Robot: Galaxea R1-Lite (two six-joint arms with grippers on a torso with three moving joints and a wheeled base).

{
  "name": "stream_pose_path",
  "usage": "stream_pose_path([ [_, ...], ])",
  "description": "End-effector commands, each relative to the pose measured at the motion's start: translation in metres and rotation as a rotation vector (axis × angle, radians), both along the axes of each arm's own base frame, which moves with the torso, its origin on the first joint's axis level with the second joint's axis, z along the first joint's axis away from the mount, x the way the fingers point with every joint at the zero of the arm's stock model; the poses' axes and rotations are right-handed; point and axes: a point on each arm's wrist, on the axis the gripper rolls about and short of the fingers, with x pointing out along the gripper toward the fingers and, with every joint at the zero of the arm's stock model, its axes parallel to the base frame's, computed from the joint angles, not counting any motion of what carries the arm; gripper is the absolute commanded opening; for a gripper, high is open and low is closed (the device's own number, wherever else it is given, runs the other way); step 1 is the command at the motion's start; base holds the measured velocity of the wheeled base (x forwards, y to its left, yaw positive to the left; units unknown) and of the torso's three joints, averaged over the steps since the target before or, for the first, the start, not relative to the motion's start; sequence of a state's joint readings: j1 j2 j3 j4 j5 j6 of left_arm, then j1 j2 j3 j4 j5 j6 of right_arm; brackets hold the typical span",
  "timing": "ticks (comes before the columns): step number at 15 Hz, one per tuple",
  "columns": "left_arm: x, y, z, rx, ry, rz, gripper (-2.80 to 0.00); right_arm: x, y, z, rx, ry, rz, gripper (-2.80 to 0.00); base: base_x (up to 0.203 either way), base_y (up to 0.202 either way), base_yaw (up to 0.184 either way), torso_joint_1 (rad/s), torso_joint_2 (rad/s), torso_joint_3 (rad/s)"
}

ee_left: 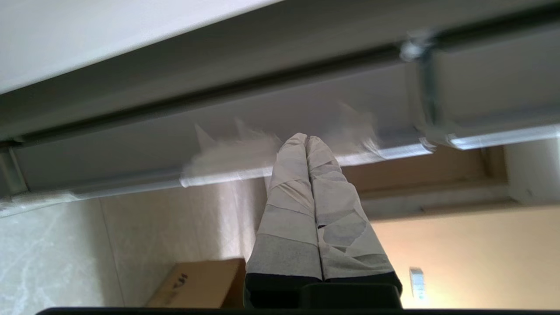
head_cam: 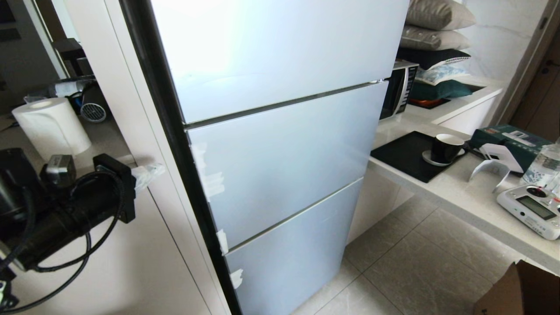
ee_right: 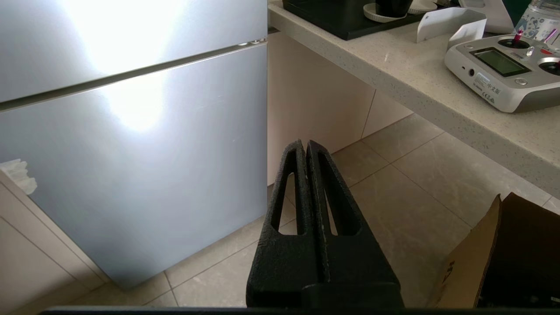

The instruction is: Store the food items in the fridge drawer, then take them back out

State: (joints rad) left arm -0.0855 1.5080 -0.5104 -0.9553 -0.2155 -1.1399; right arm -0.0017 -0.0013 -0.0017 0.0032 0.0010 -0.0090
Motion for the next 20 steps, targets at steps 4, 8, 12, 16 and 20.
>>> stream_pose_path([
  [4,0.015,-0.028,0.005,0.001,-0.050,-0.008,-2.80,0.000,0.000,0.000,0.000,0.000,0.001,-2.80,0.000,0.000,0.000,0.000,0.00,0.000],
  [8,0.022,-0.031,0.012,-0.002,-0.078,0.019,-2.80,0.000,0.000,0.000,0.000,0.000,0.001,-2.80,0.000,0.000,0.000,0.000,0.00,0.000],
  [12,0.029,-0.034,0.011,0.000,-0.076,0.017,-2.80,0.000,0.000,0.000,0.000,0.000,0.001,-2.80,0.000,0.000,0.000,0.000,0.00,0.000],
  [16,0.029,-0.039,0.009,0.016,-0.077,0.000,-2.80,0.000,0.000,0.000,0.000,0.000,0.001,-2.80,0.000,0.000,0.000,0.000,0.00,0.000],
  [20,0.031,-0.048,0.007,0.016,-0.071,-0.024,-2.80,0.000,0.000,0.000,0.000,0.000,0.001,-2.80,0.000,0.000,0.000,0.000,0.00,0.000],
])
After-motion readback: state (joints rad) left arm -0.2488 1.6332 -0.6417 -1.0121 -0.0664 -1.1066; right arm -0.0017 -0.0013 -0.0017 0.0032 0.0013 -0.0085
